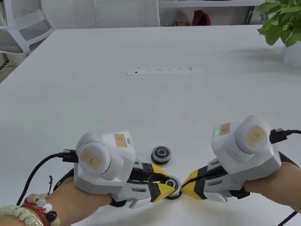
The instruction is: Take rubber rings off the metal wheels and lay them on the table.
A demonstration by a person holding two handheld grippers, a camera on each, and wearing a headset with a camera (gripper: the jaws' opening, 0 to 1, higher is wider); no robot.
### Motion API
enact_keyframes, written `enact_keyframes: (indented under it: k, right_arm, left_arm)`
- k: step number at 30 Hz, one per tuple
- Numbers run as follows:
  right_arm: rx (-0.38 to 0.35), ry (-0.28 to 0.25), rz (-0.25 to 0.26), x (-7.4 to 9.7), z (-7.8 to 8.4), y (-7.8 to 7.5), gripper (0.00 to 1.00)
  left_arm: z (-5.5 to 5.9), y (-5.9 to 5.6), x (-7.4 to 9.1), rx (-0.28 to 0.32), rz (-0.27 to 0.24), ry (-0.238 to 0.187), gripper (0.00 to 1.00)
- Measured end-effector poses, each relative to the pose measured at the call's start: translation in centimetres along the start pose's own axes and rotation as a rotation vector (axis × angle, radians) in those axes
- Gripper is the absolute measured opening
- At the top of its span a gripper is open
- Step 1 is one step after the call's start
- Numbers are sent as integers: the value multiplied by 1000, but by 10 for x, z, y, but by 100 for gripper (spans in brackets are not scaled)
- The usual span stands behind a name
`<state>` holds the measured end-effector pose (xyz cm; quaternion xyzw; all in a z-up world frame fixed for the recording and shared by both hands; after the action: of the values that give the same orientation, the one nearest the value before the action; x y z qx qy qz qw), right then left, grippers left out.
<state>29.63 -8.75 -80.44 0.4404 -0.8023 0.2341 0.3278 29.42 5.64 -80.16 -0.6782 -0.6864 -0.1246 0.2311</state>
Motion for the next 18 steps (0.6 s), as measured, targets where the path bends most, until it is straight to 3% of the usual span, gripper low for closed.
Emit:
enact_keyframes:
  k: [1,2,4,8,12,18]
  right_arm:
    - [14,25,30,0,1,-3,0]
    - [16,9,7,1,-2,-2,0]
    - [-37,32,1,3,1,-3,0]
    - [-43,31,-40,1,3,3,0]
    - [-12,-7,-32,1,-2,8,22]
    - [22,-32,-31,-4,-5,10,26]
  left_arm:
    - [0,0,0,-2,1,0,14]
    - [0,0,0,-2,1,1,14]
    - [0,0,0,-6,1,3,14]
    - [0,0,0,-16,3,7,14]
    - [0,0,0,-16,3,6,14]
    - [0,0,0,-16,3,5,14]
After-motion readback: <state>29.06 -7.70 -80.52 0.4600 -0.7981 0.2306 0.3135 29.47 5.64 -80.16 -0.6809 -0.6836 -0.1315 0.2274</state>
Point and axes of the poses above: the centre of the closed fingertips' face, and the gripper's own axes: x roughly backward along the fingers, y roughly to its left, z roughly out of its underside, the point moved 9 cm from there along x, roughly backward along the fingers, and after that the axes turned 15 degrees about z, right-handed, at the moved point
